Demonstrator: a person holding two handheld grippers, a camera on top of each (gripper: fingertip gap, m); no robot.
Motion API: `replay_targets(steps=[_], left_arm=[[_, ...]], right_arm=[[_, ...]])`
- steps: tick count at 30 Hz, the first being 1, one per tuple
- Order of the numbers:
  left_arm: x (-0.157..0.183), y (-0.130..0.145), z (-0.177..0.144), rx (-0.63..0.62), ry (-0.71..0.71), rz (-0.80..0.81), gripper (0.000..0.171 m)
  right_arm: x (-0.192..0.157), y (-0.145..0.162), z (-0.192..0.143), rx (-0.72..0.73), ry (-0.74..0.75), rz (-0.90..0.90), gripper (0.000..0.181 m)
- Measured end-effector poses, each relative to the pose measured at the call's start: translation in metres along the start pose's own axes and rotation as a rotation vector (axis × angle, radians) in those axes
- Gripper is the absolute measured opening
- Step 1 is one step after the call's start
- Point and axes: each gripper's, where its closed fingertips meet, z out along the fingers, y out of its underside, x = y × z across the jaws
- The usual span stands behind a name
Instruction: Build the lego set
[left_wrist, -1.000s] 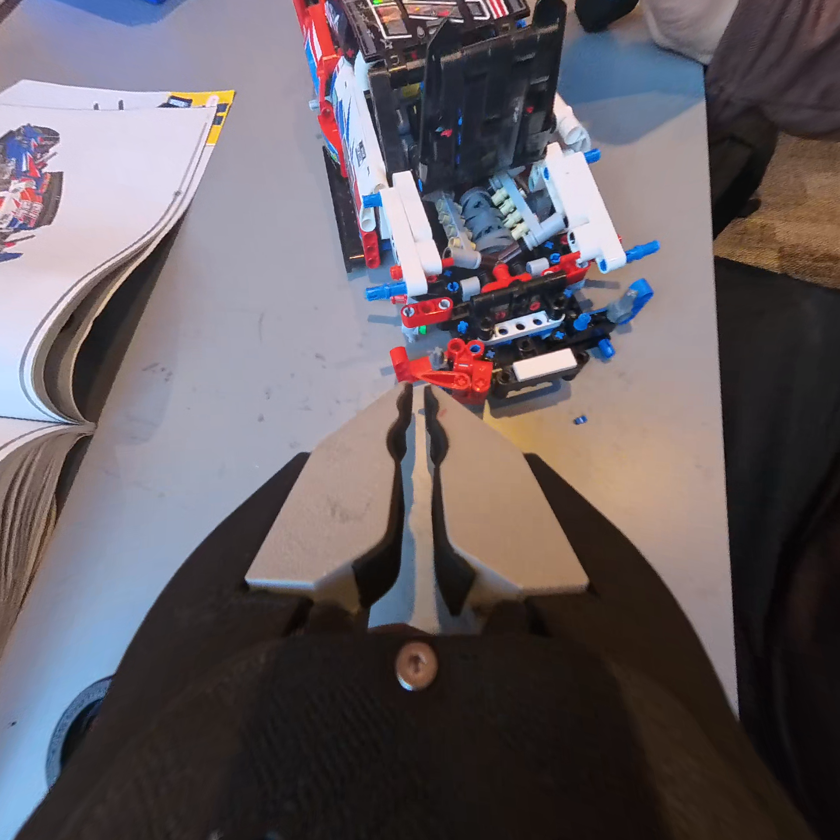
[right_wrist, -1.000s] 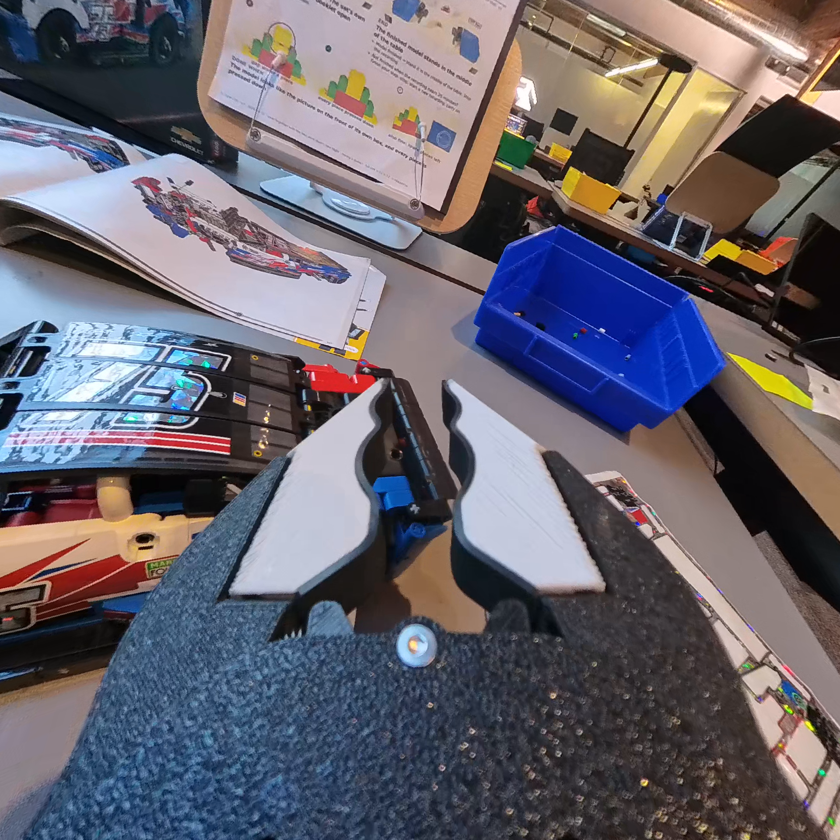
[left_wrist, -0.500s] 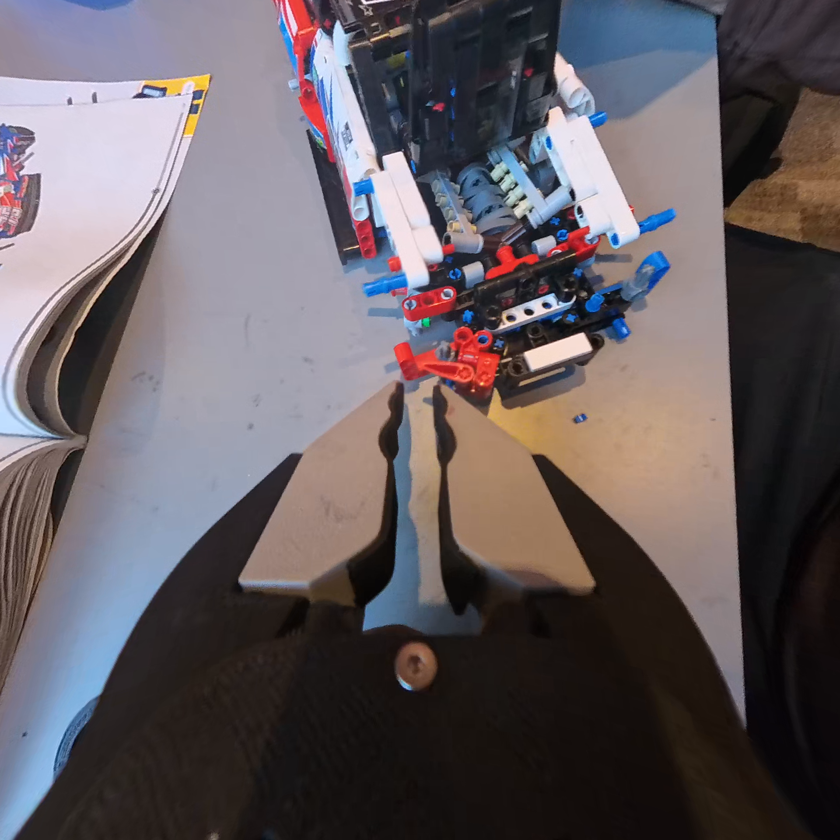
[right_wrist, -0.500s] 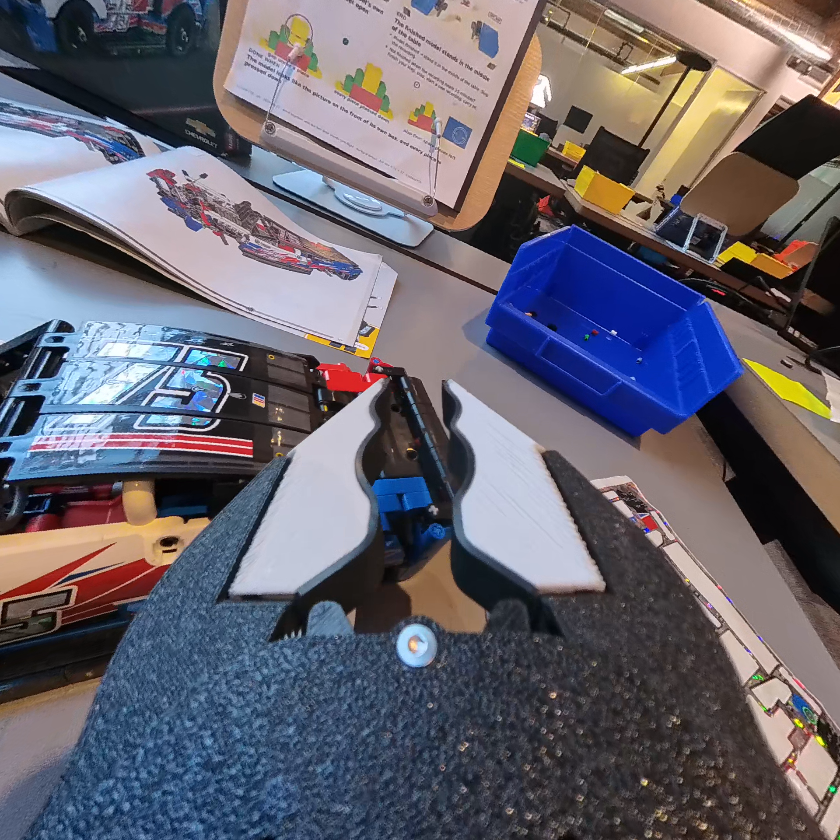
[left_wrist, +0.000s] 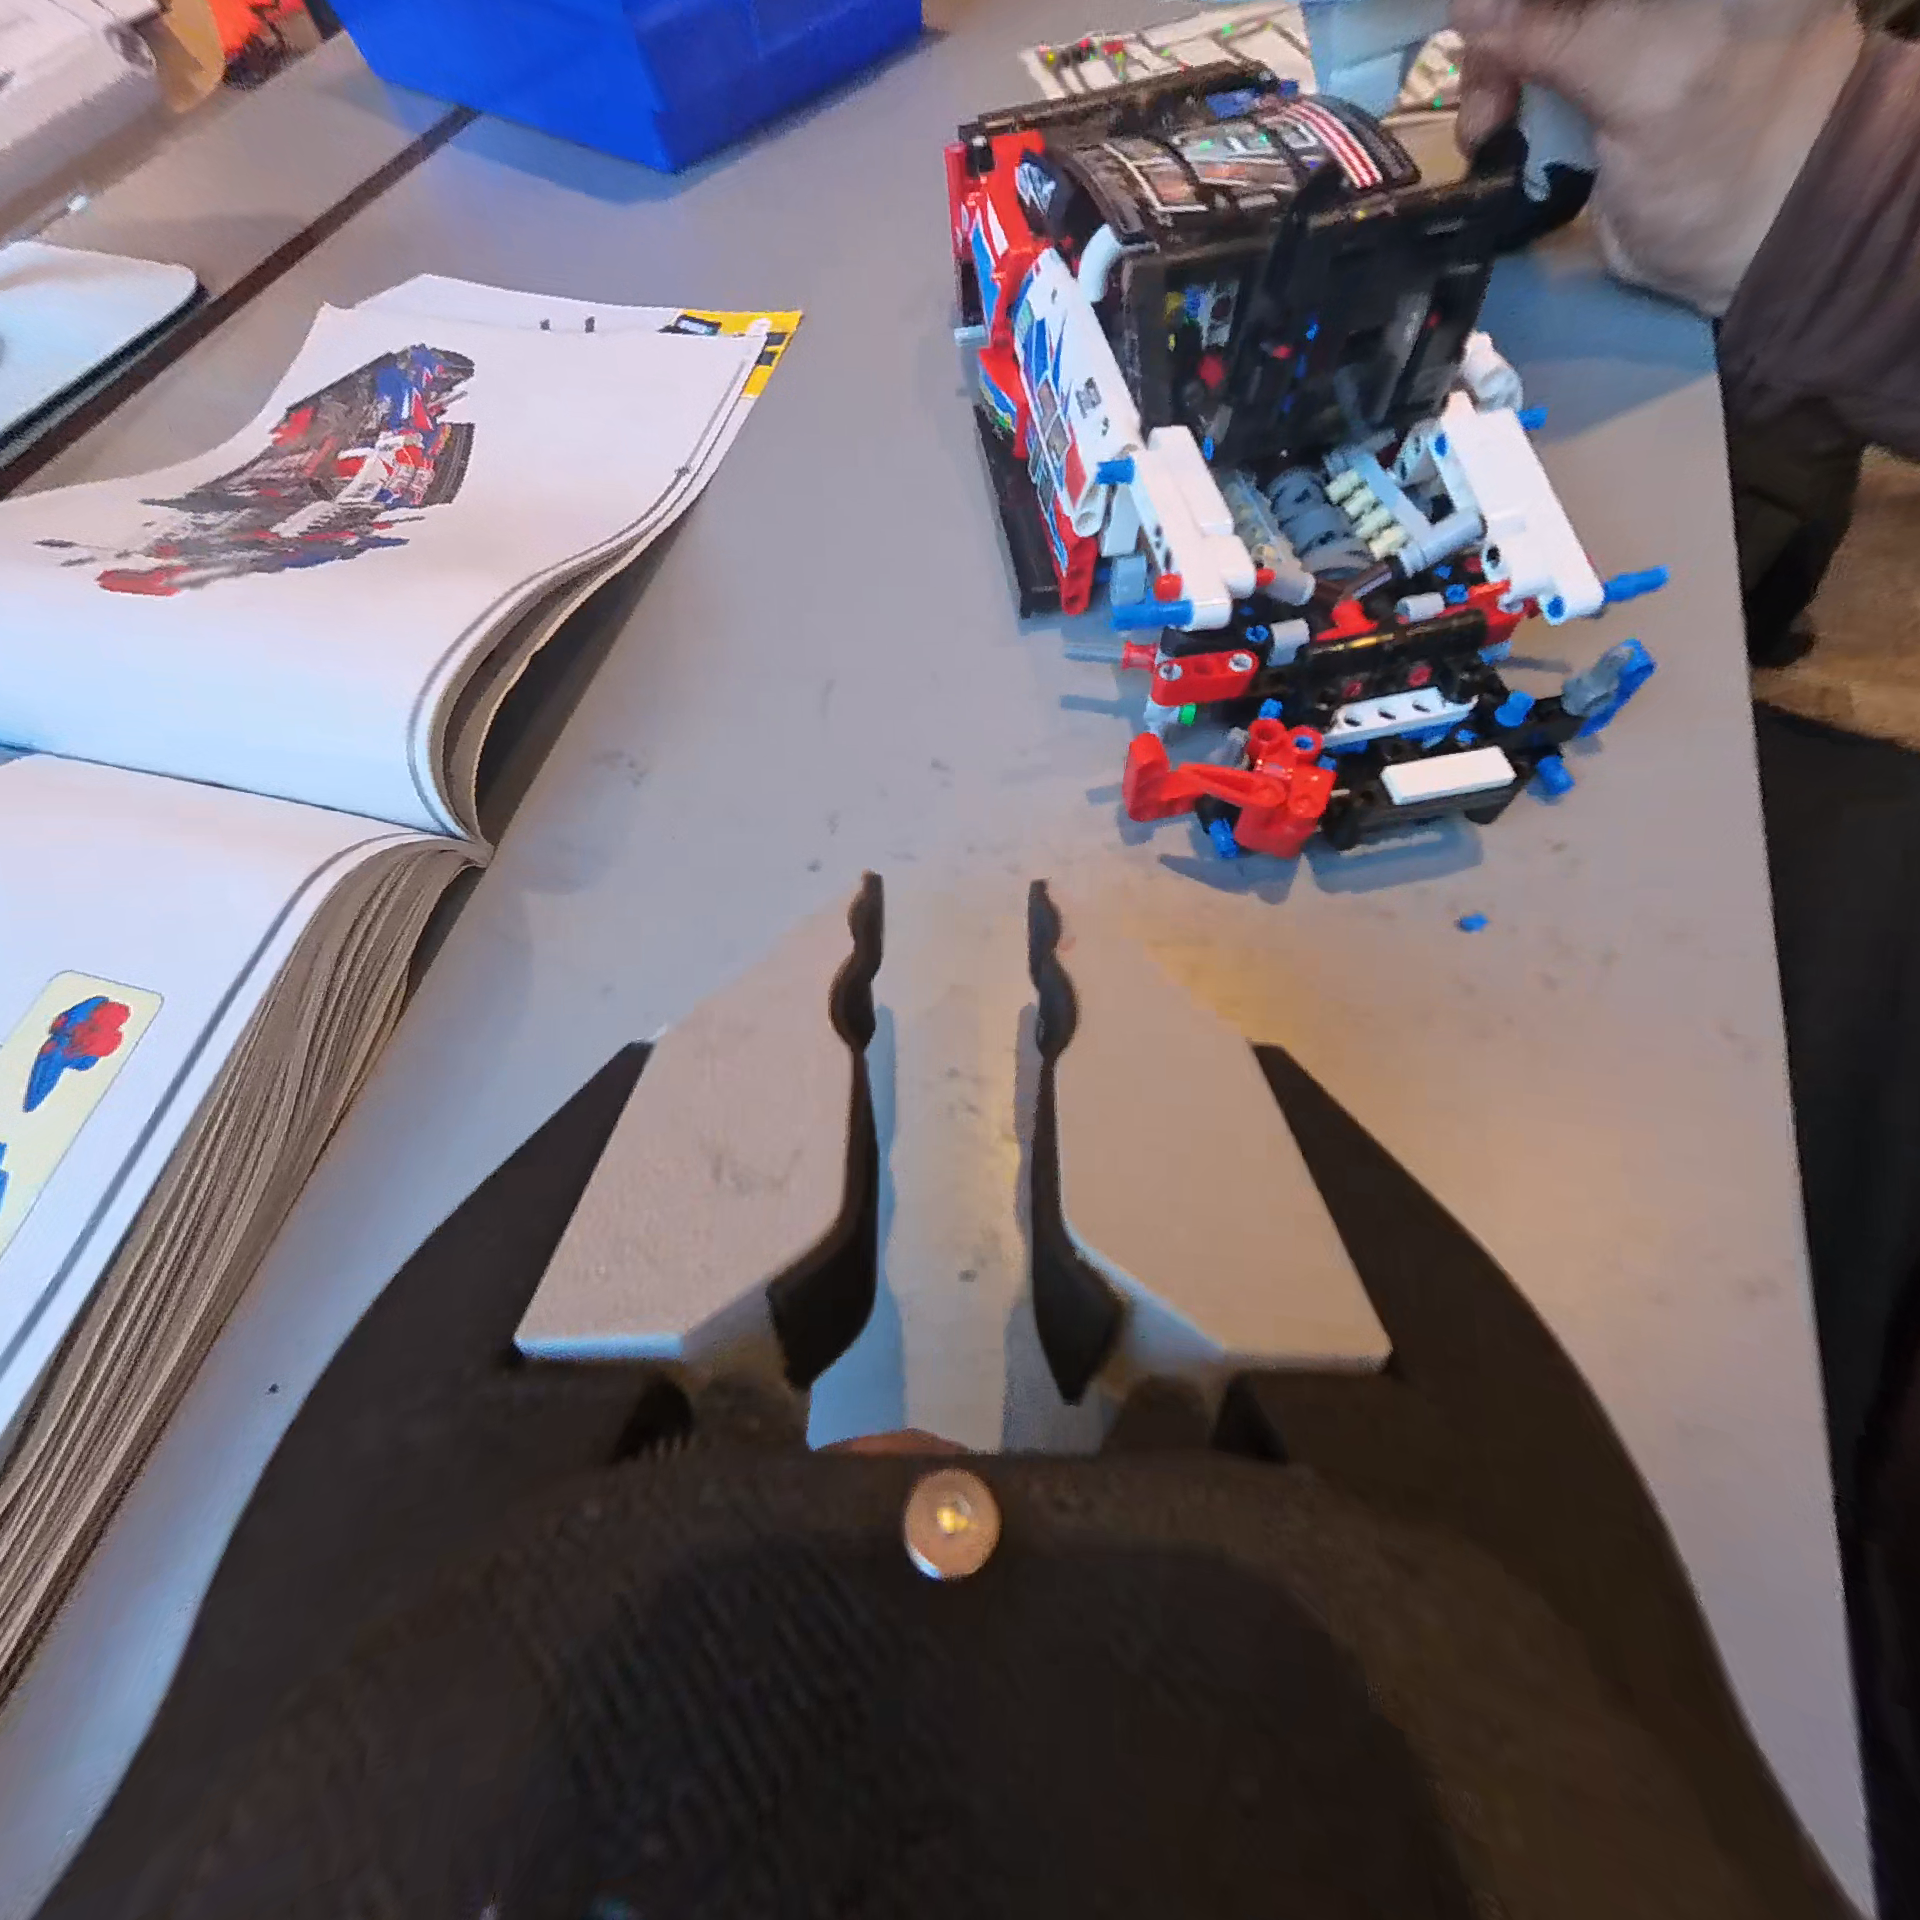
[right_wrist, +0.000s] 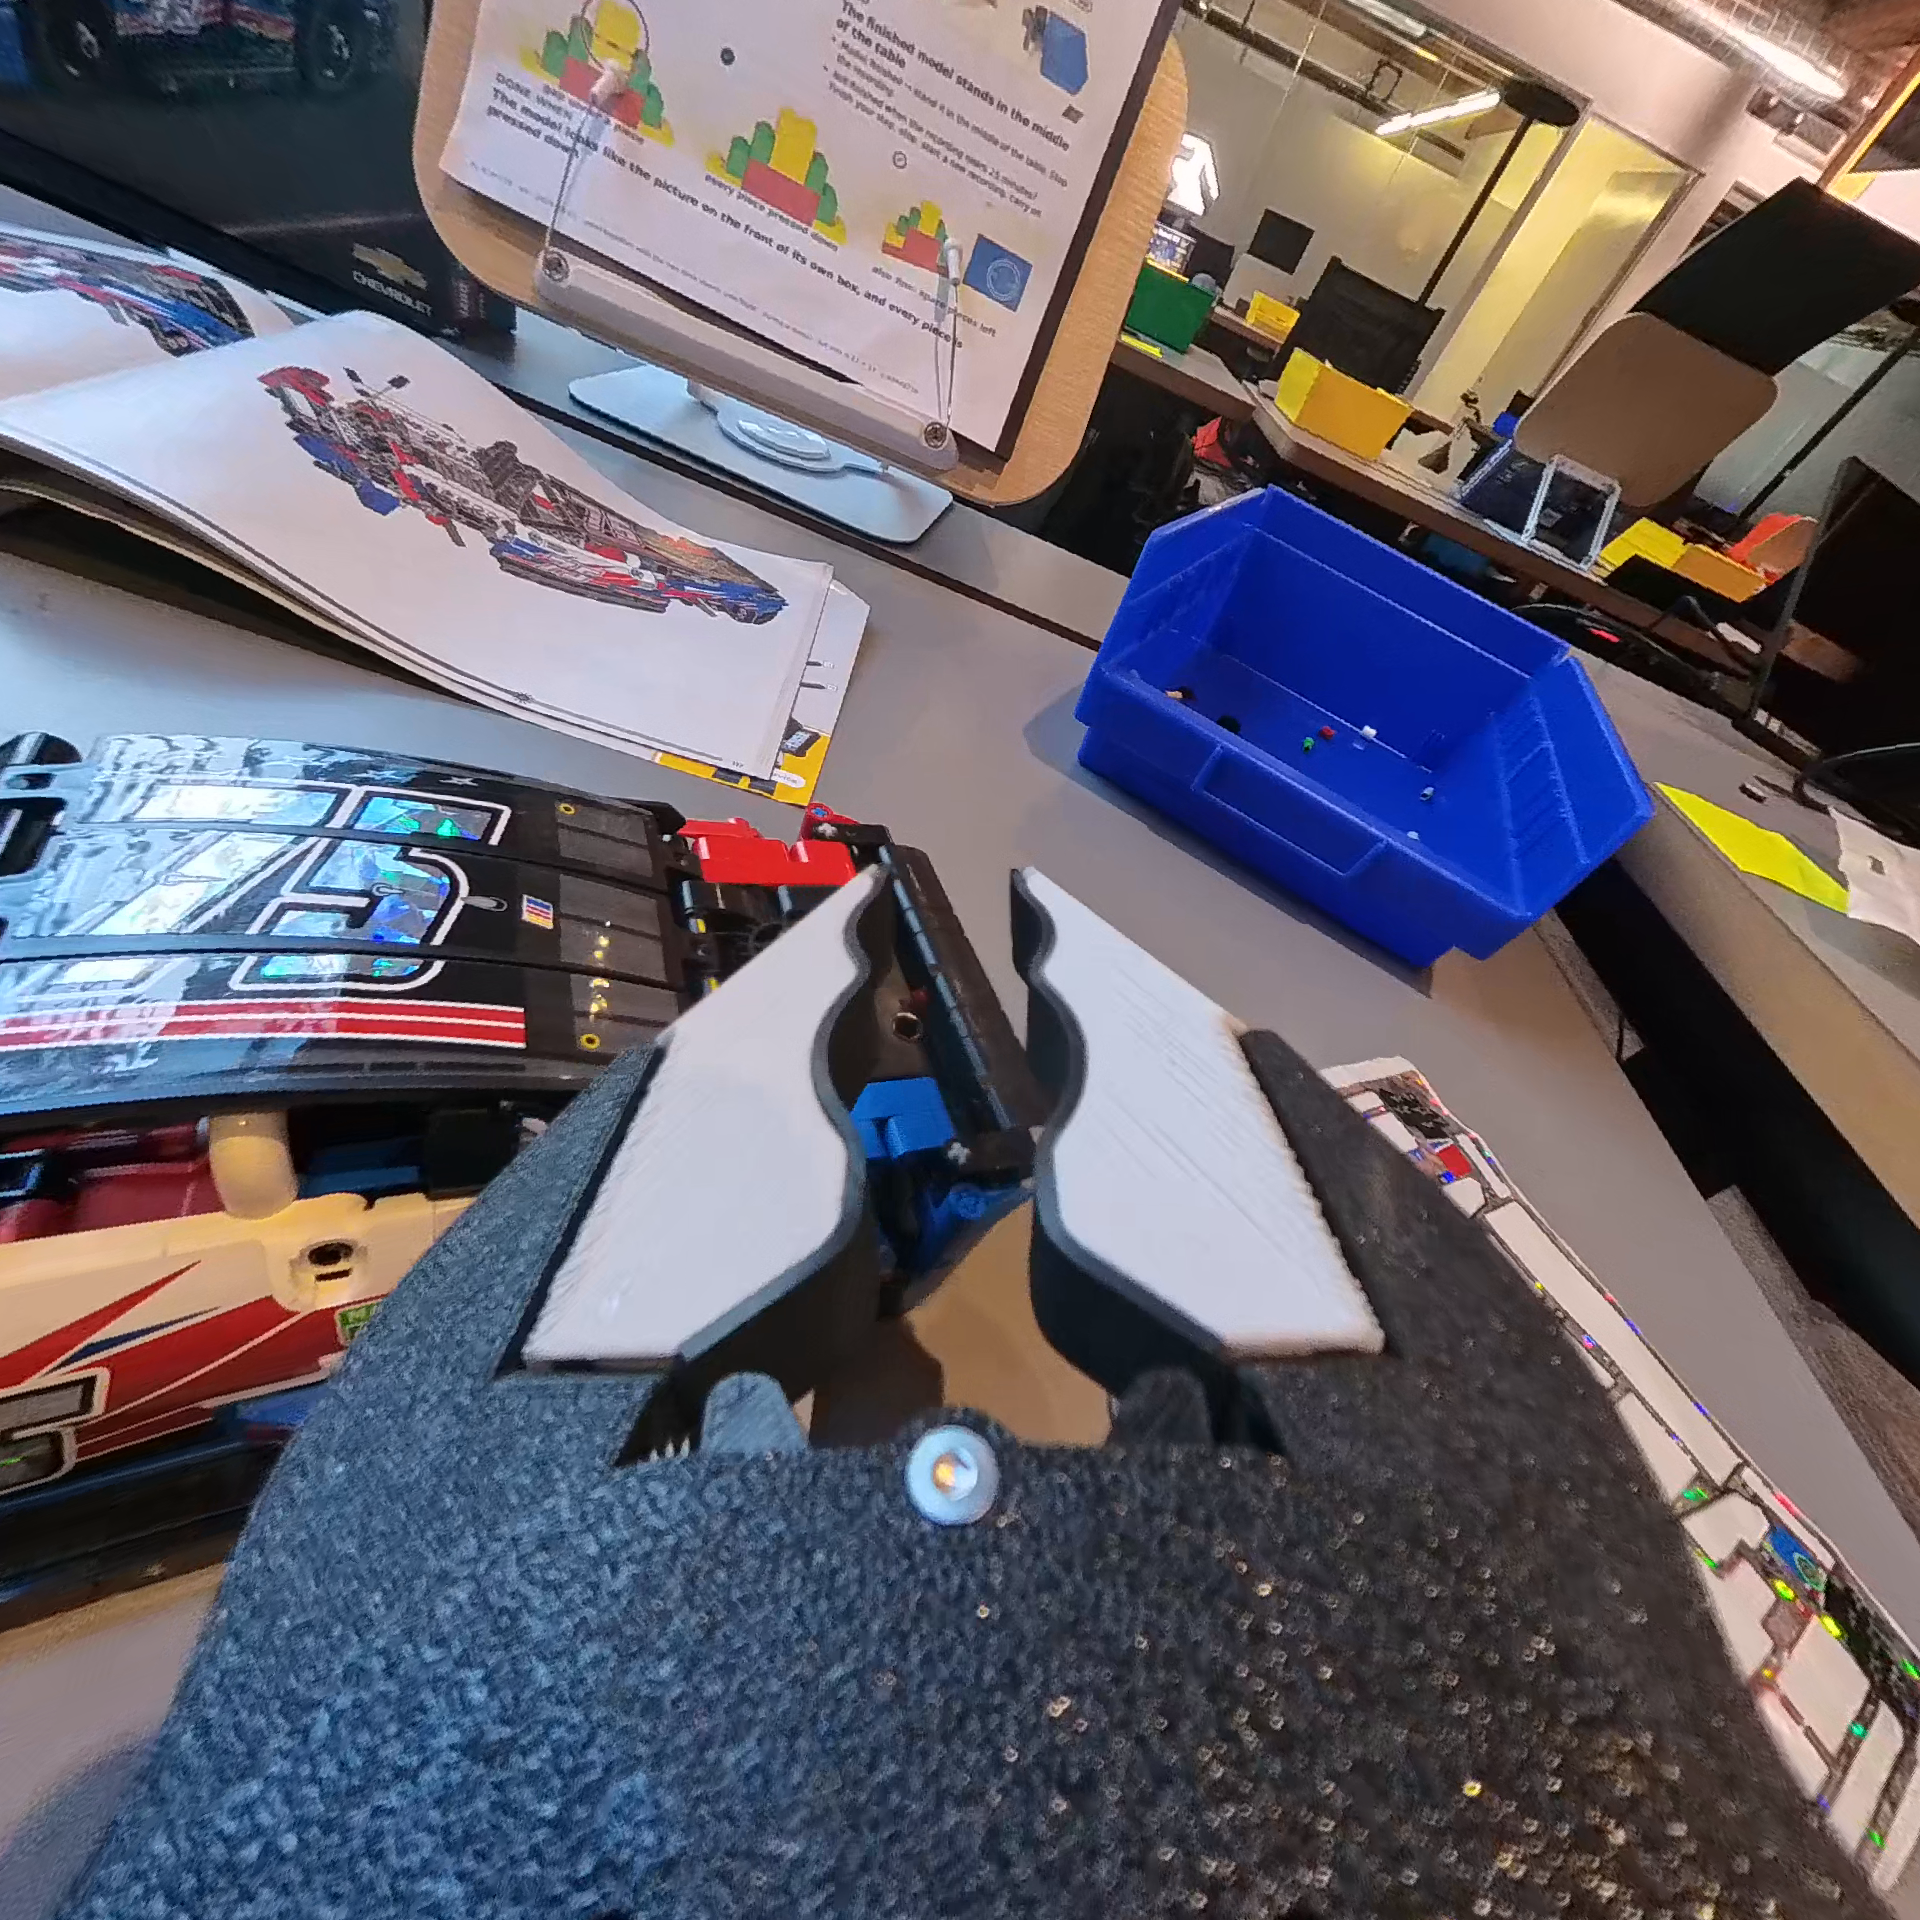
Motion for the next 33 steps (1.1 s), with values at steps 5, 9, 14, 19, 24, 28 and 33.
replay_targets(steps=[5, 9, 14, 19, 24, 28, 33], left_arm=[[0.0, 0.004, -0.001, -0.005, 0.019, -0.043, 0.029], [-0.003, 0.006, 0.0, -0.02, 0.024, -0.086, 0.035], [-0.023, 0.013, -0.001, -0.055, -0.059, -0.17, 0.05], [-0.054, 0.021, -0.021, -0.091, -0.161, -0.27, 0.065], [-0.075, 0.055, -0.056, -0.206, -0.294, -0.316, 0.07], [-0.074, 0.077, -0.071, -0.279, -0.368, -0.286, 0.062], [-0.06, 0.074, -0.072, -0.273, -0.396, -0.261, 0.069]], right_arm=[[0.004, 0.003, 0.001, -0.02, 0.026, -0.009, 0.022], [0.002, -0.011, -0.007, 0.009, 0.021, 0.043, 0.018], [-0.056, -0.09, -0.027, 0.096, -0.134, 0.012, 0.021], [-0.149, -0.135, -0.028, 0.12, -0.372, -0.13, 0.026], [-0.239, -0.137, -0.038, 0.02, -0.711, -0.058, 0.033], [-0.295, -0.128, -0.051, -0.055, -0.891, -0.041, 0.035], [-0.333, -0.108, -0.073, -0.107, -0.96, -0.124, 0.036]])
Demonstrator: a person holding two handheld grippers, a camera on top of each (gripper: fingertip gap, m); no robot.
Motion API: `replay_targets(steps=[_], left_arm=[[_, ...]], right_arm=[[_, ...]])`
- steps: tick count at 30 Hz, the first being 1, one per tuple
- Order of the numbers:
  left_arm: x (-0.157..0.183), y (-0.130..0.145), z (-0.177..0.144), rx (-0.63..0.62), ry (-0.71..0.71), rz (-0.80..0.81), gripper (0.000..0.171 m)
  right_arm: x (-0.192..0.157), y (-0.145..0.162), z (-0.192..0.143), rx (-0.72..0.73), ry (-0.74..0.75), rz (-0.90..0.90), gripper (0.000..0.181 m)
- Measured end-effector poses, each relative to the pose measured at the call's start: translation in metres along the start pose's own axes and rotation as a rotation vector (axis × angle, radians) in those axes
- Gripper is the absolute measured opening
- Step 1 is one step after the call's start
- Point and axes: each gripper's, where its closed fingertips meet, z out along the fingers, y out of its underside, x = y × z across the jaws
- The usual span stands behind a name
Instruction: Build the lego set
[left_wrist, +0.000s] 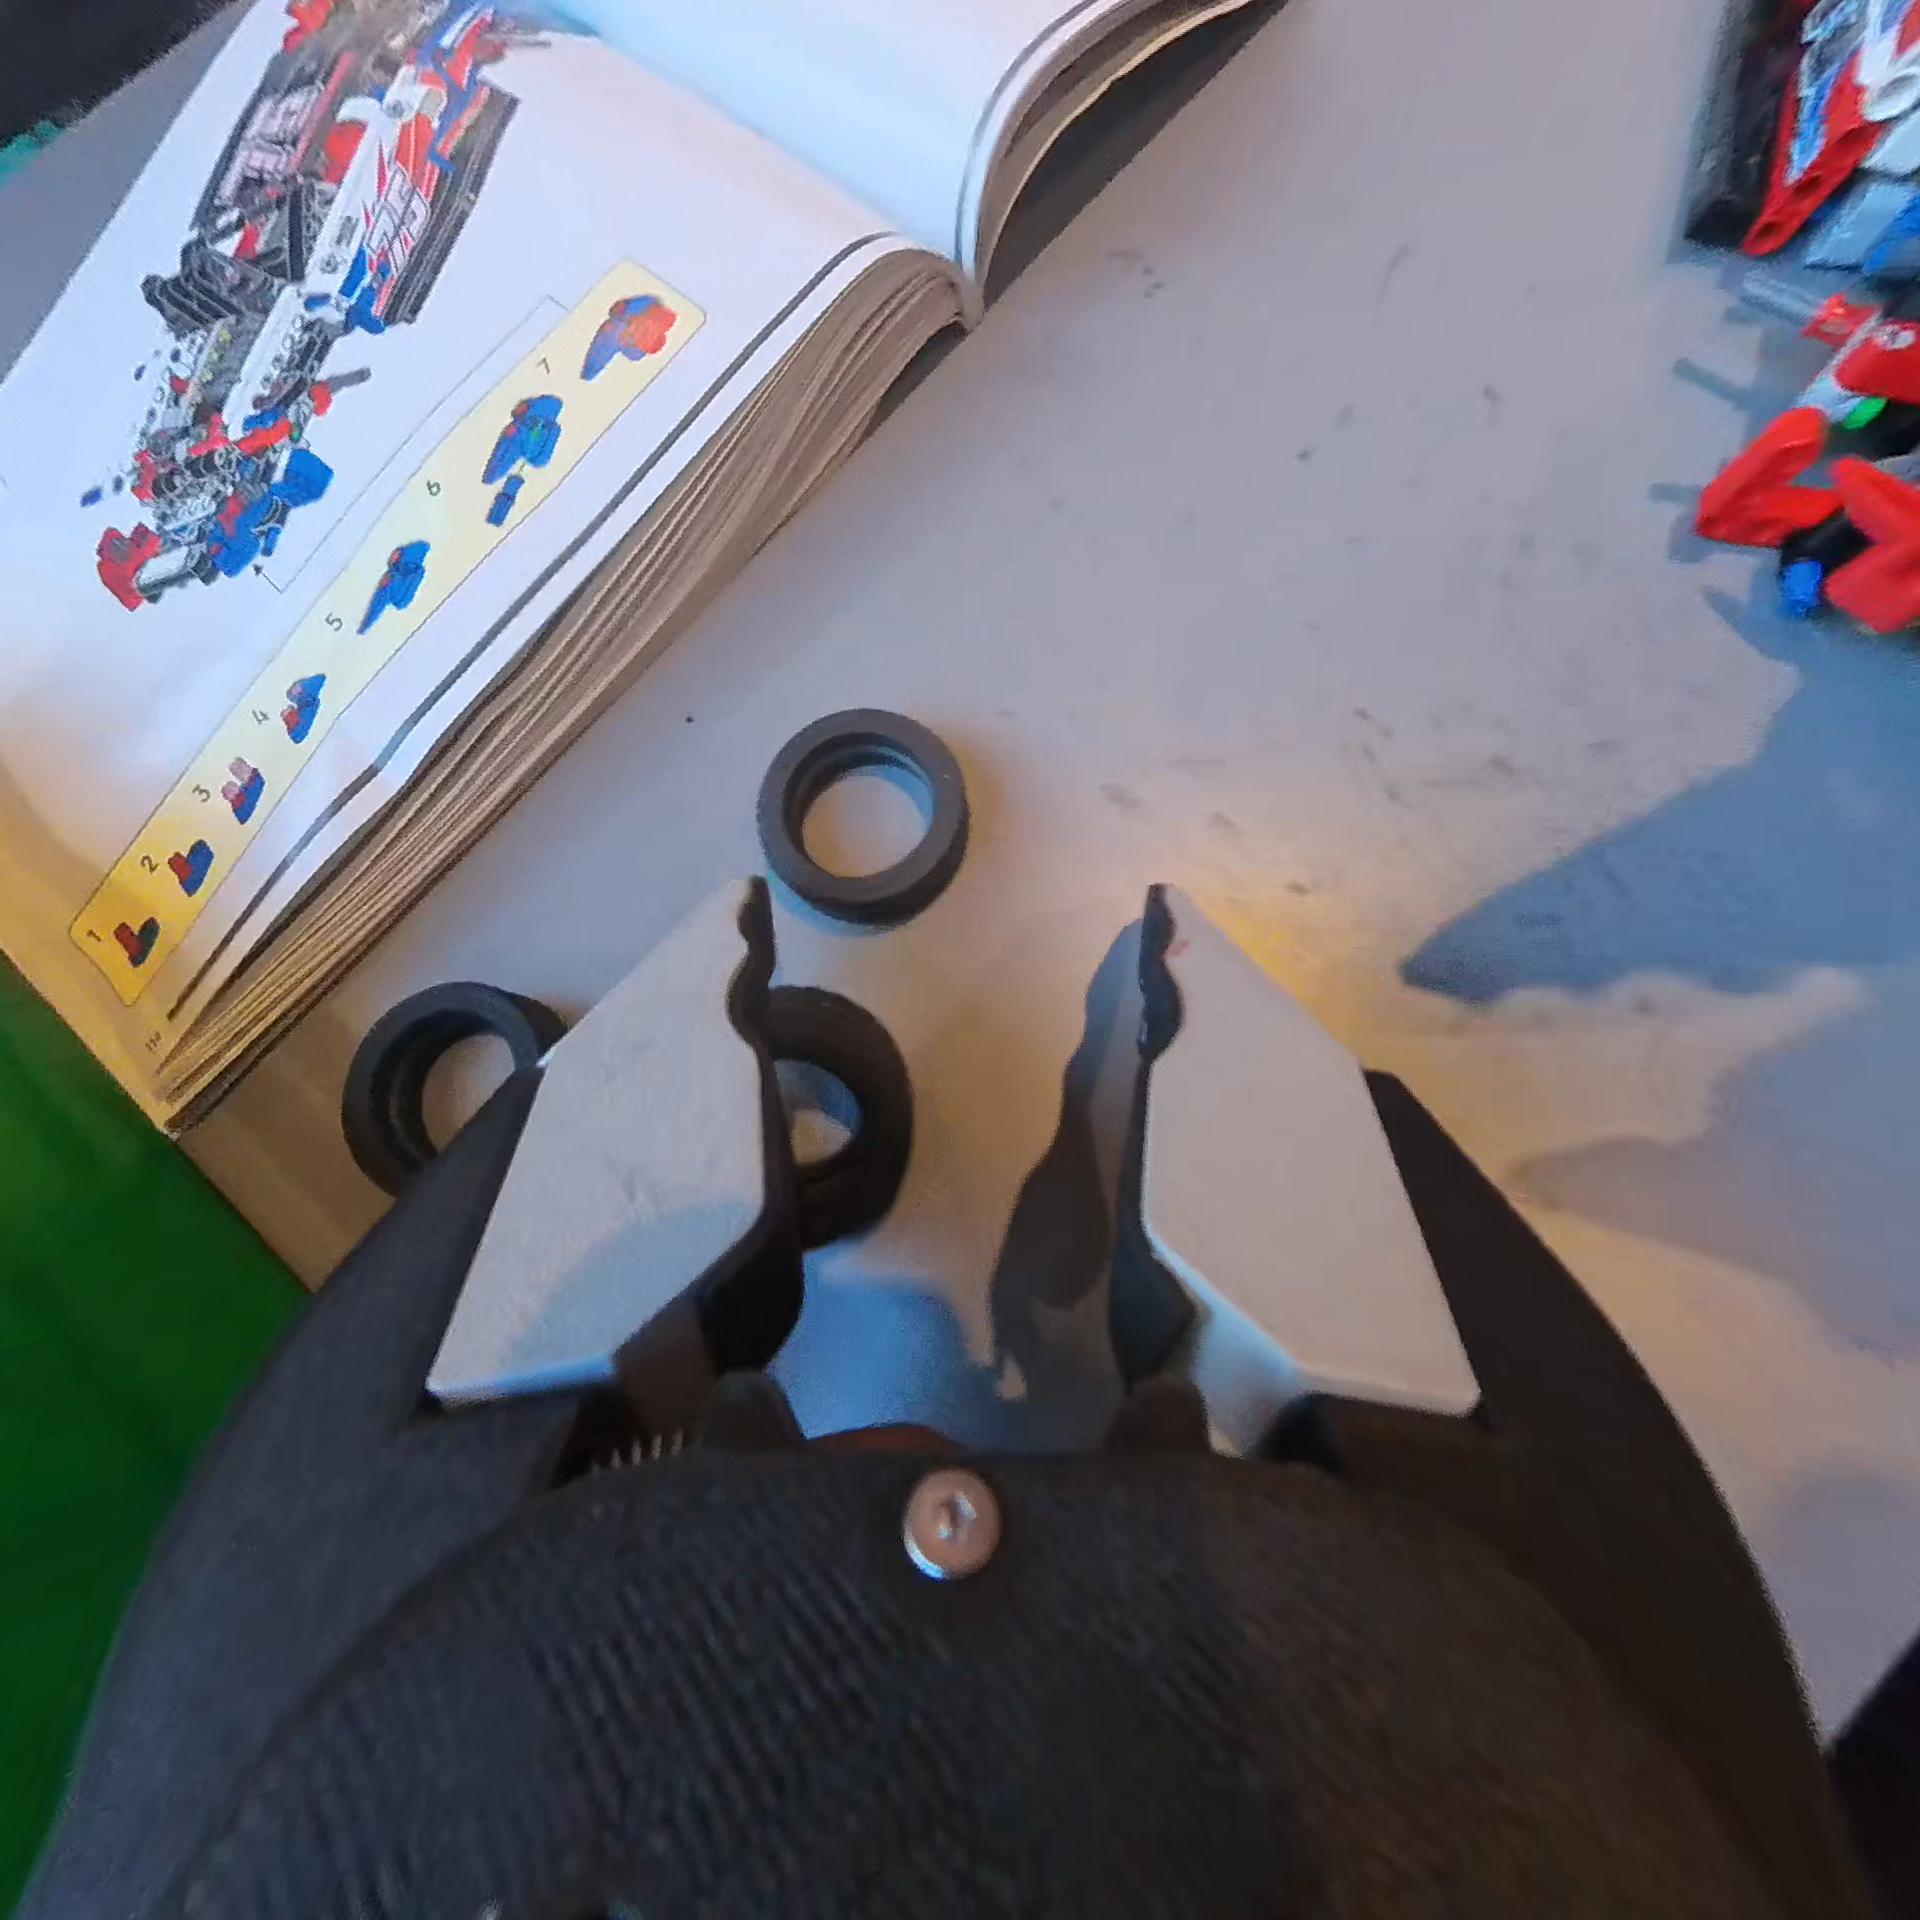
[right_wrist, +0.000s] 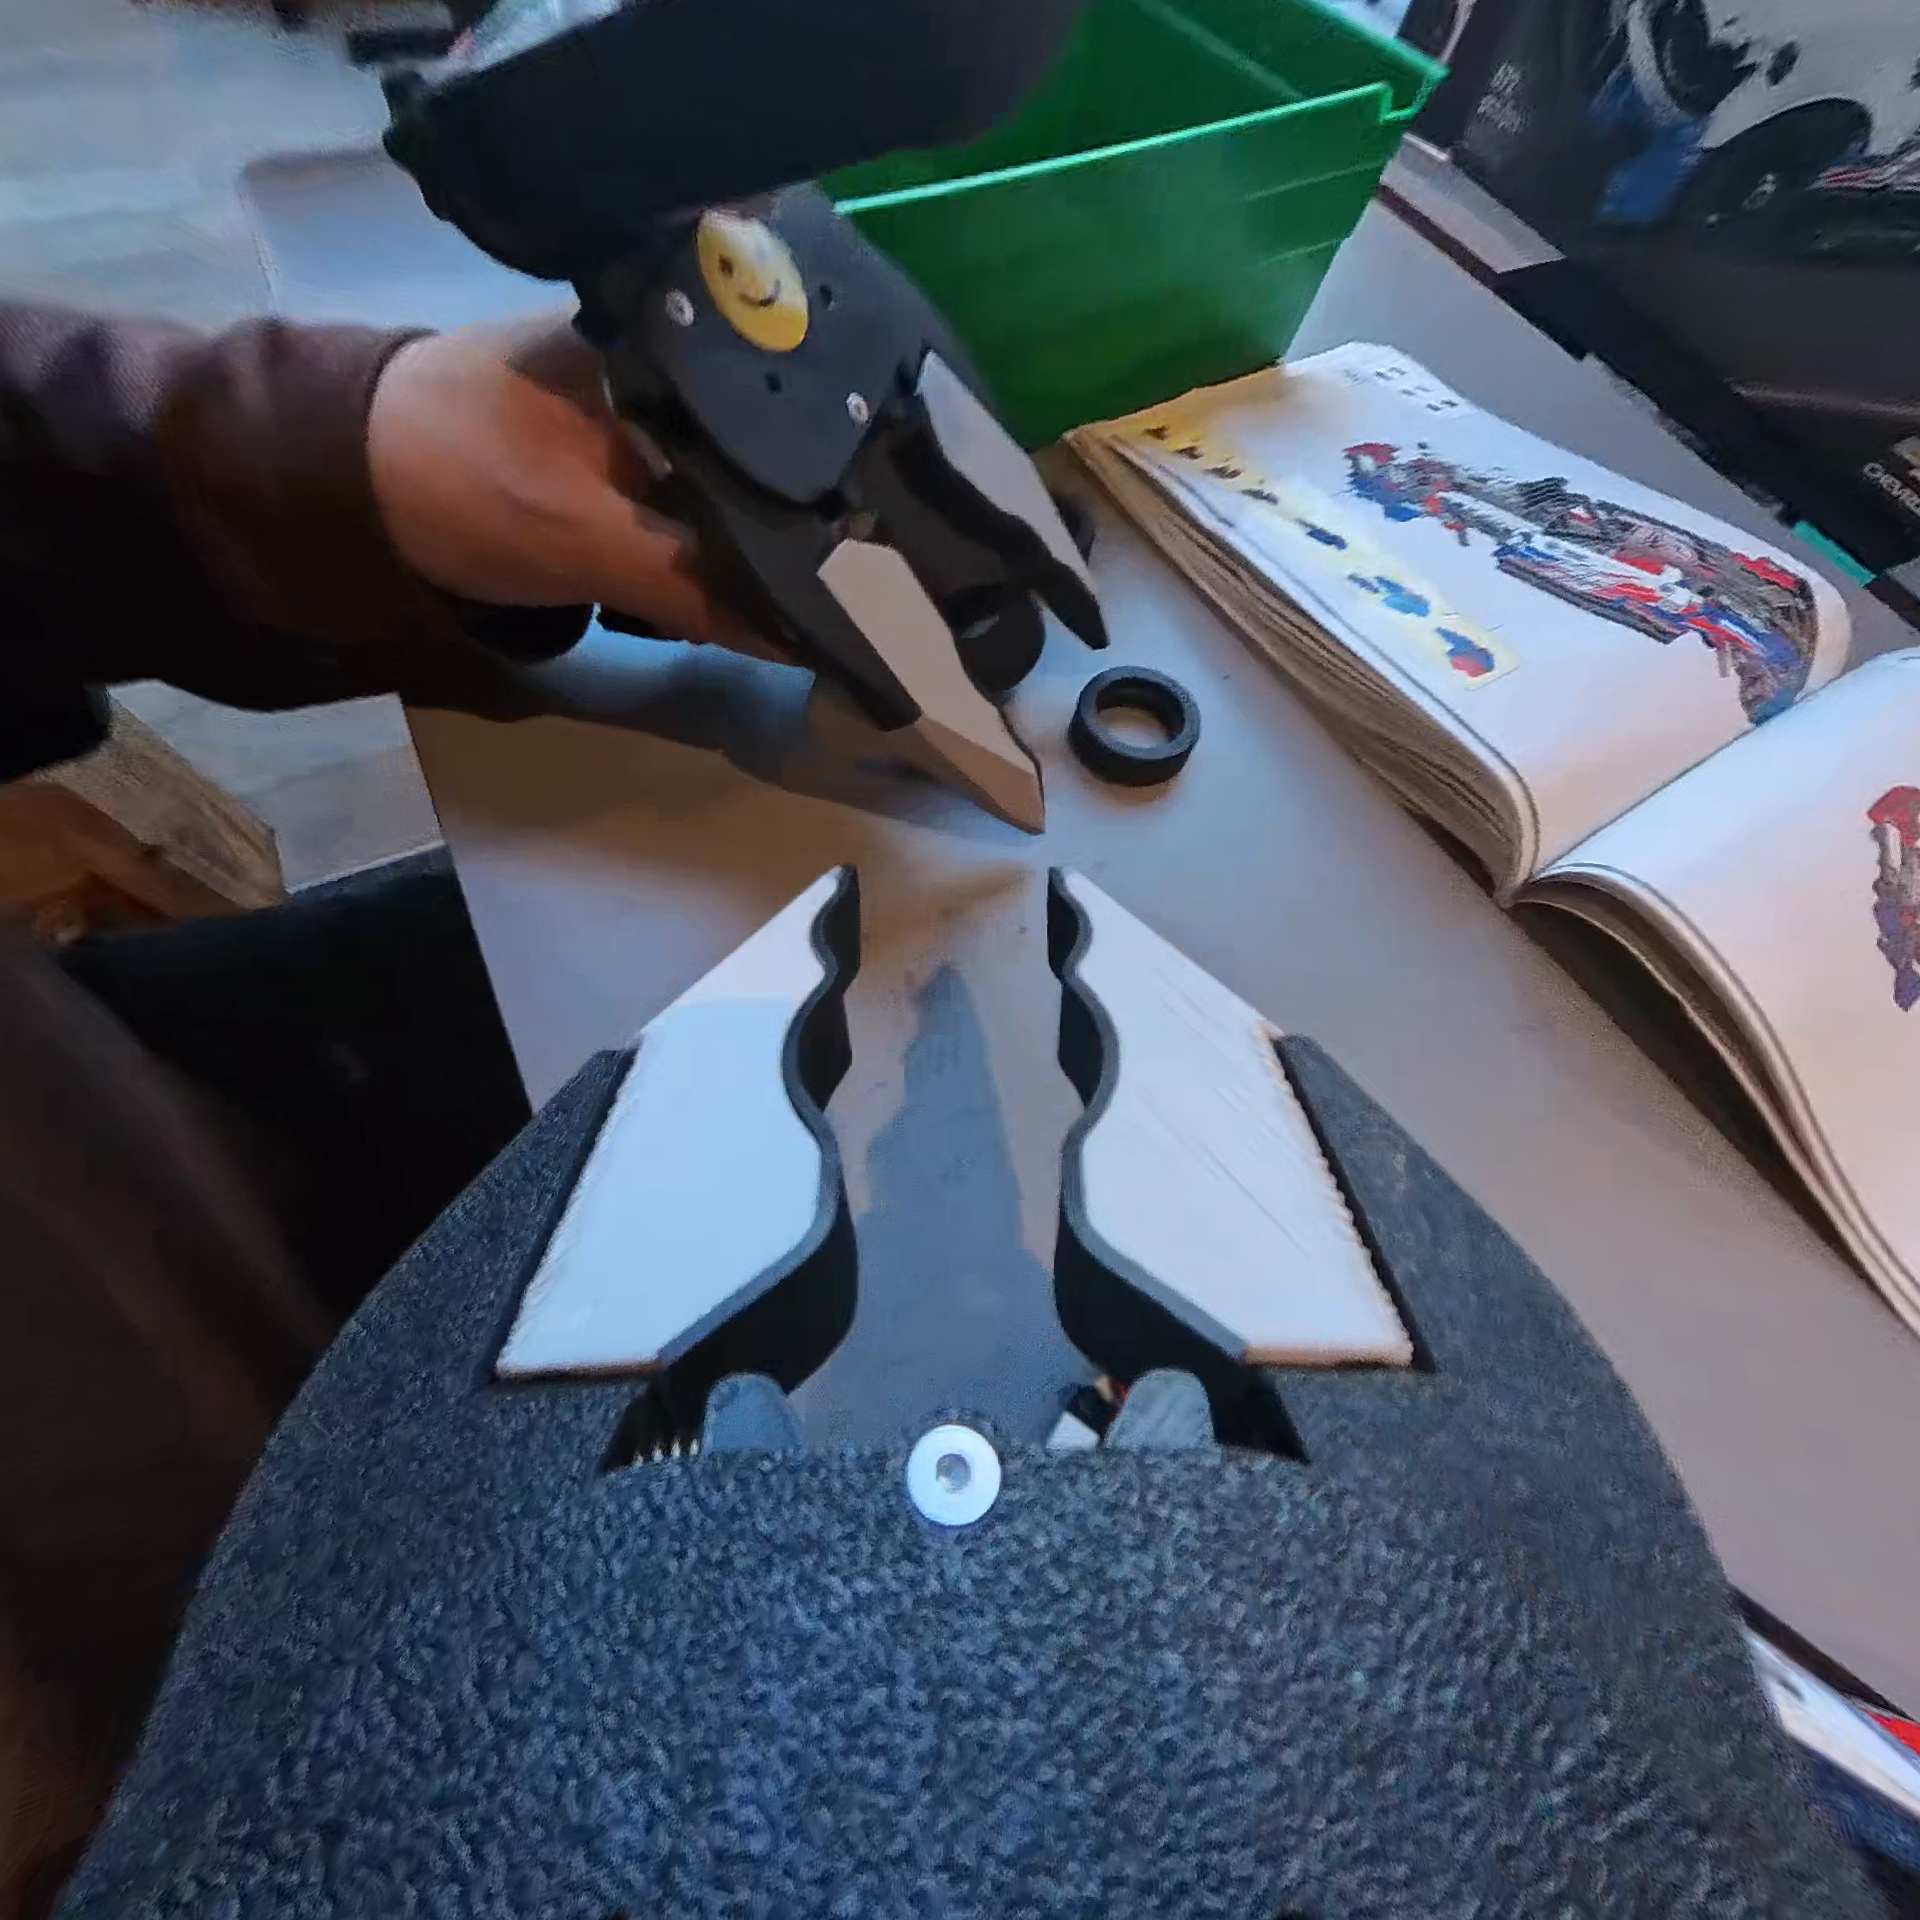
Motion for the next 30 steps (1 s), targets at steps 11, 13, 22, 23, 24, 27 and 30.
replay_targets(steps=[11, 13, 22, 23, 24, 27, 30], left_arm=[[0.007, 0.03, -0.067, 0.146, -0.156, -0.147, 0.07], [-0.005, 0.041, -0.078, 0.159, -0.234, -0.178, 0.069], [-0.021, 0.087, -0.102, 0.117, -0.351, -0.306, 0.068], [-0.022, 0.09, -0.106, 0.117, -0.359, -0.312, 0.068], [-0.025, 0.091, -0.112, 0.118, -0.369, -0.312, 0.068], [-0.043, 0.095, -0.134, 0.134, -0.417, -0.308, 0.067], [-0.074, 0.094, -0.152, 0.152, -0.453, -0.319, 0.067]], right_arm=[[-0.064, 0.001, 0.031, 0.049, -0.113, 0.07, 0.036], [-0.063, 0.0, 0.044, 0.038, -0.081, 0.063, 0.034], [0.002, -0.03, 0.149, -0.158, 0.043, 0.116, 0.046], [0.002, -0.024, 0.159, -0.206, 0.036, 0.108, 0.046], [-0.002, -0.015, 0.166, -0.262, 0.01, 0.099, 0.039], [-0.008, -0.005, 0.163, -0.277, -0.006, 0.101, 0.026], [-0.003, -0.016, 0.146, -0.168, 0.06, 0.072, 0.04]])
